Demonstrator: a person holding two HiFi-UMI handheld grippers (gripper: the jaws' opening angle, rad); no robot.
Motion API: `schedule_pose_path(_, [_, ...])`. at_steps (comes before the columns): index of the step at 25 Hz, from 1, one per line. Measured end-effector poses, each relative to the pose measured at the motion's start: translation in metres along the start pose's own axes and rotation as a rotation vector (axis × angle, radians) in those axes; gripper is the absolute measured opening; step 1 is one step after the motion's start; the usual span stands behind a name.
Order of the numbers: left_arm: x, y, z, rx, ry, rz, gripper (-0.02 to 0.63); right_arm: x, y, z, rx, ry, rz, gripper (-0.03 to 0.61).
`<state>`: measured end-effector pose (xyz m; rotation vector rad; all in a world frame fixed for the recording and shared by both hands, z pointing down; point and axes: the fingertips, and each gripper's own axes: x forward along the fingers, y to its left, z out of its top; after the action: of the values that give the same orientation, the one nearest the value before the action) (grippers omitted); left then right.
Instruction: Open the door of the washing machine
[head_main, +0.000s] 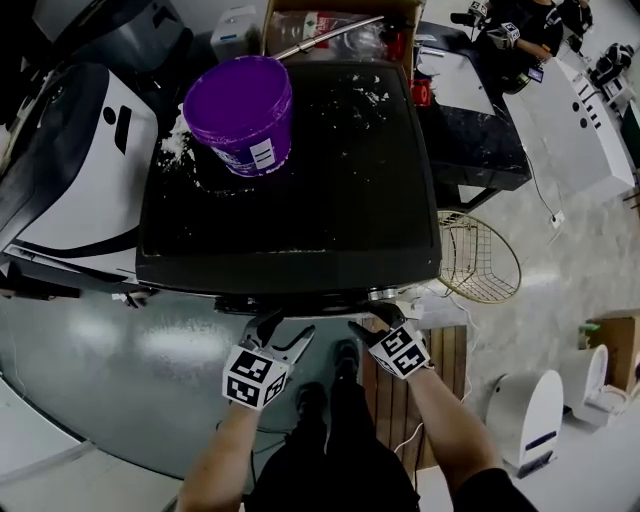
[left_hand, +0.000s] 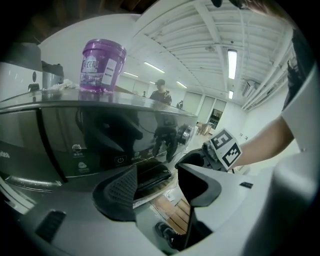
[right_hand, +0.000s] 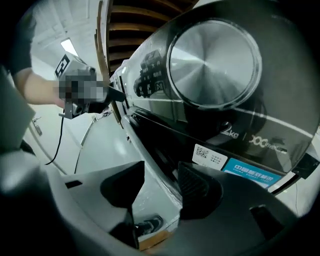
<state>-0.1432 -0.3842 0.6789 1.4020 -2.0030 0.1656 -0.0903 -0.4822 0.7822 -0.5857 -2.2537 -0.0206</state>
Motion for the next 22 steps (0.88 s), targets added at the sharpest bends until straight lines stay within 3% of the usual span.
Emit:
schedule_pose_path(7, [0.010,0.000,-0.011,-0.007,0.026,-0.001,0.262,0.026,0.000,-0.022,-0.070,0.103,0.026,0.181])
schedule_pose_path(12, [0.016,0.002,-0.016,0.009,0.032,-0.016,0.262,0.035,-0.009,-0.026,-0.141,0.145,-0.044,0.150])
schedule_pose_path(17, [0.015,0.002,-0.029,0.046,0.040,-0.039,0.262,0.041,-0.011,-0.032,-0.293,0.212,-0.123,0.140])
schedule_pose_path(22, [0.015,0.005,-0.044,0.067,0.085,-0.061,0.262,0.040,-0.010,-0.033,-0.296,0.237,-0.113,0.132])
